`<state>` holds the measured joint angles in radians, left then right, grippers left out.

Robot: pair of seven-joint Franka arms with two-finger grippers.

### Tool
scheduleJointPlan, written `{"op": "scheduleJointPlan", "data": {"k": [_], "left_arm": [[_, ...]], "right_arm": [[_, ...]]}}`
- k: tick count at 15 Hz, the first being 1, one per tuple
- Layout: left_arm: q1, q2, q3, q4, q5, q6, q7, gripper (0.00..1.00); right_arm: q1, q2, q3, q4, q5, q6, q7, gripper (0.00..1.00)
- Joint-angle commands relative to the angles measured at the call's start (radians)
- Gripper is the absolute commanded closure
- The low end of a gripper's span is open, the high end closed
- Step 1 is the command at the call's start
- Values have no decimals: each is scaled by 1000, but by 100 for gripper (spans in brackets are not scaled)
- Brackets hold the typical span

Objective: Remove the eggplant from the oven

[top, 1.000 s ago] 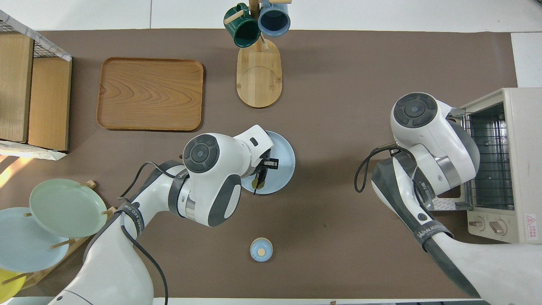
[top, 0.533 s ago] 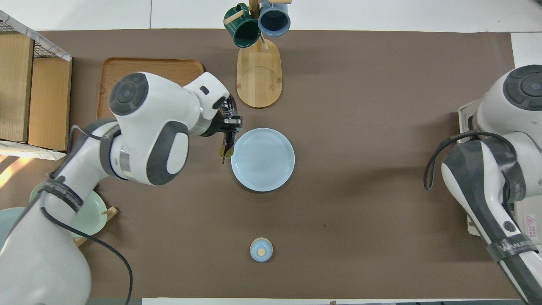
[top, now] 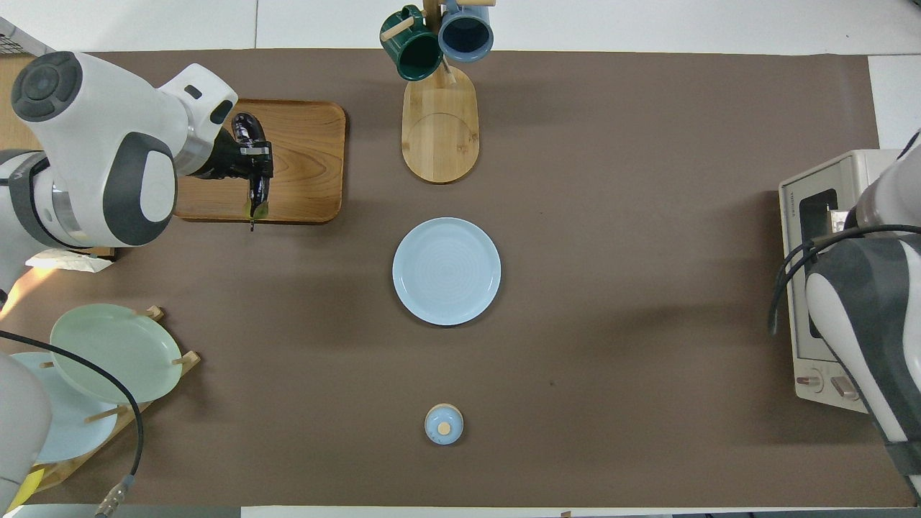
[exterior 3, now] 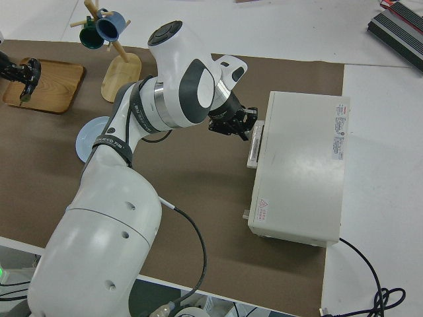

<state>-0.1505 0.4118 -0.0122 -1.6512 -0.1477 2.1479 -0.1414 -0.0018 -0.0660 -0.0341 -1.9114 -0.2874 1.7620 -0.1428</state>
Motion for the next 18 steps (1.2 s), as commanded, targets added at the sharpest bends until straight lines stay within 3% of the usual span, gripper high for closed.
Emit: {"op": "scheduleJointPlan", "data": {"k": [1,2,3,7,13,15,16,17,18], "left_arm": [[32,174,-8,193,34,9,-6,100],[34,214,-8,243,48,18,-6,100],[35,216,-8,235,57,32,-6,100],[23,197,-9,154,66,104,-3,100],[6,182,-8,142,68,52,-4,100],[8,182,-9,139,68,56,0,100],[12,182,-9,140,68,60,2,46],[11,183,-8,148,68,60,2,0],[14,182,-9,152,69,60,3,0]], "right_arm": [[-4,-3,14,99,149,-70,-24,70],[-10,23,13,145,213,-94,-24,47],[-18,28,13,164,253,-122,-26,0],[-7,14,10,180,257,-154,-12,0],[14,26,0,192,228,-142,12,0],[34,66,-6,239,226,-174,12,0],[34,77,-12,256,226,-191,12,0],[34,78,-18,259,231,-191,12,0],[34,77,-26,258,240,-196,12,0]]}}
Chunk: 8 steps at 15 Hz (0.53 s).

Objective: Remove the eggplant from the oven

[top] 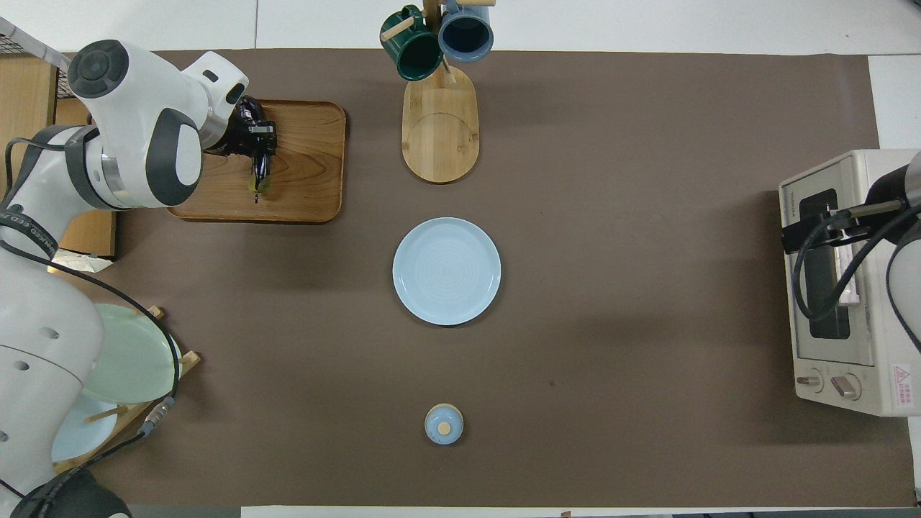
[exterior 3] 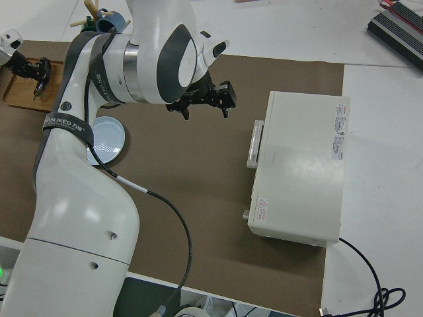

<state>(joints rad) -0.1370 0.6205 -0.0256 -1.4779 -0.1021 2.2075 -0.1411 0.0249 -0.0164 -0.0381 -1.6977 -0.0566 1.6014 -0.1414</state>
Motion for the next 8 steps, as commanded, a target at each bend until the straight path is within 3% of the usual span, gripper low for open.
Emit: {"op": "scheduleJointPlan", "data": {"k": [1,4,8], "left_arm": [[3,-25,4,-4,22,-11,3,0],[10,-56,6,-2,19,-34,0,0],[48,-172,12,-9,19,-162,-8,0]], "right_arm": [[7,27,-25,41,8,-35,11,0],[-3,21,-19,41,8,-23,11,0],[0,20,-19,43,12,-28,13,0]]}}
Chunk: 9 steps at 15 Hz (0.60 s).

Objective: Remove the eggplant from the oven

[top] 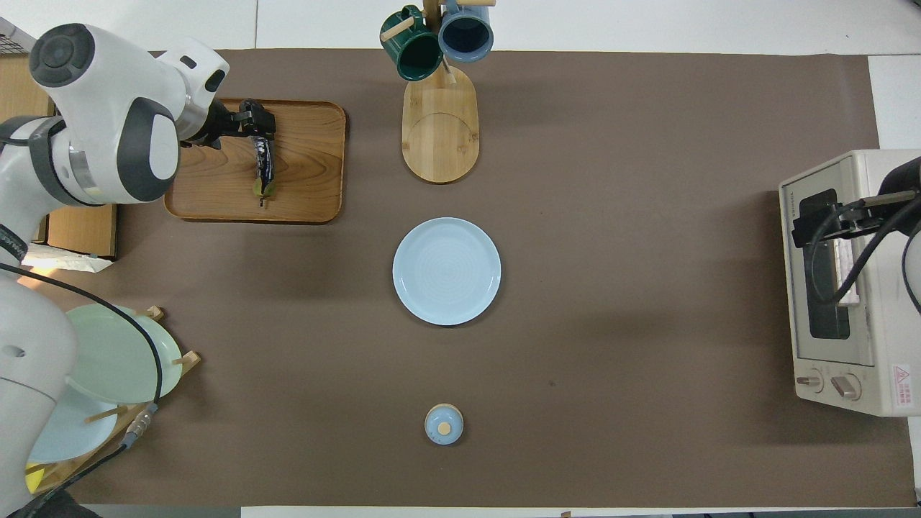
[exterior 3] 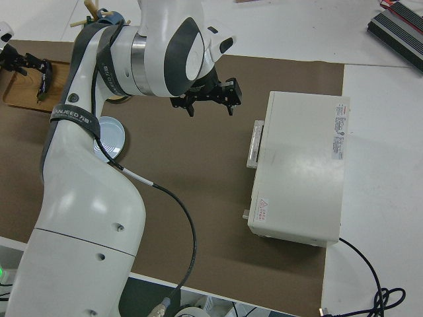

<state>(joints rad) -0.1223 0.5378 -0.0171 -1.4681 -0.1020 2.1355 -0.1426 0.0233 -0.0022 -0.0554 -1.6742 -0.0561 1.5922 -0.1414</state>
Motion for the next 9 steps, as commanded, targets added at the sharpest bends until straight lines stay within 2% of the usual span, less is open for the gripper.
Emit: {"op": "scheduleJointPlan", "data": {"k": [1,9], "left_arm": [[42,-120,5,-18,19,-132,-5,0],[52,-438,42,-20,53,-560,-3,0]], "right_arm": [[1,4,-1,19,12,-17,13,0],[6,-2,0,28,24,-21,23,0]]}}
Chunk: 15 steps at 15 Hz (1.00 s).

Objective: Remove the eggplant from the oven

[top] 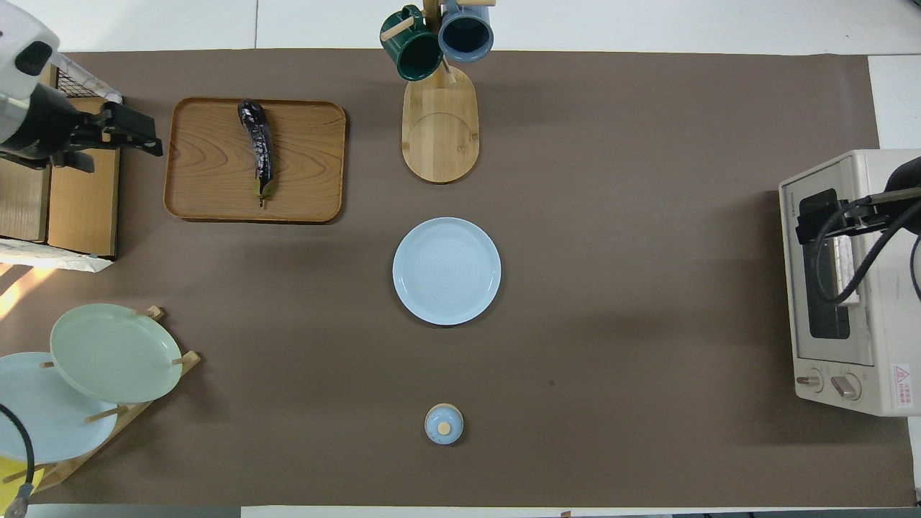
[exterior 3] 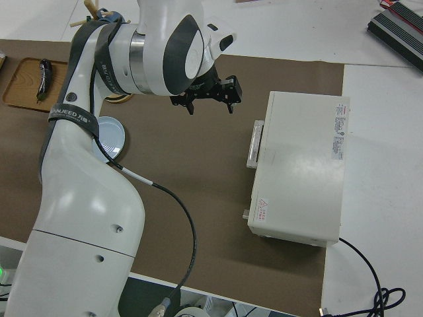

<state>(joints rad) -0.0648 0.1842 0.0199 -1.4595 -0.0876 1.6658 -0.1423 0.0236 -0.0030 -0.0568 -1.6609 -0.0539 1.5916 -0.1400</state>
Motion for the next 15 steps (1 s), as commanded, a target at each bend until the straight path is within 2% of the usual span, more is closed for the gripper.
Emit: {"op": "scheduleJointPlan", "data": {"k": [1,5,7,10,12,15], "left_arm": [[-6,-113,5,-27,43,-150,-5,0],[-6,-196,3,-70,45,-293,-2,0],[-4,-262,3,-181,45,-259,1,0],[20,-310,-9,-295,43,-132,6,0],[62,-299,-53,-279,40,-127,16,0],[50,-281,-54,-251,37,-135,24,0]], "right_arm": [[6,-2,2,16,66,-22,36,0],[9,3,3,38,68,-15,43,0],[9,3,3,38,69,-21,43,0],[9,3,5,38,68,-25,43,0],[9,2,3,36,66,-24,45,0],[10,2,2,36,57,-24,46,0]]}}
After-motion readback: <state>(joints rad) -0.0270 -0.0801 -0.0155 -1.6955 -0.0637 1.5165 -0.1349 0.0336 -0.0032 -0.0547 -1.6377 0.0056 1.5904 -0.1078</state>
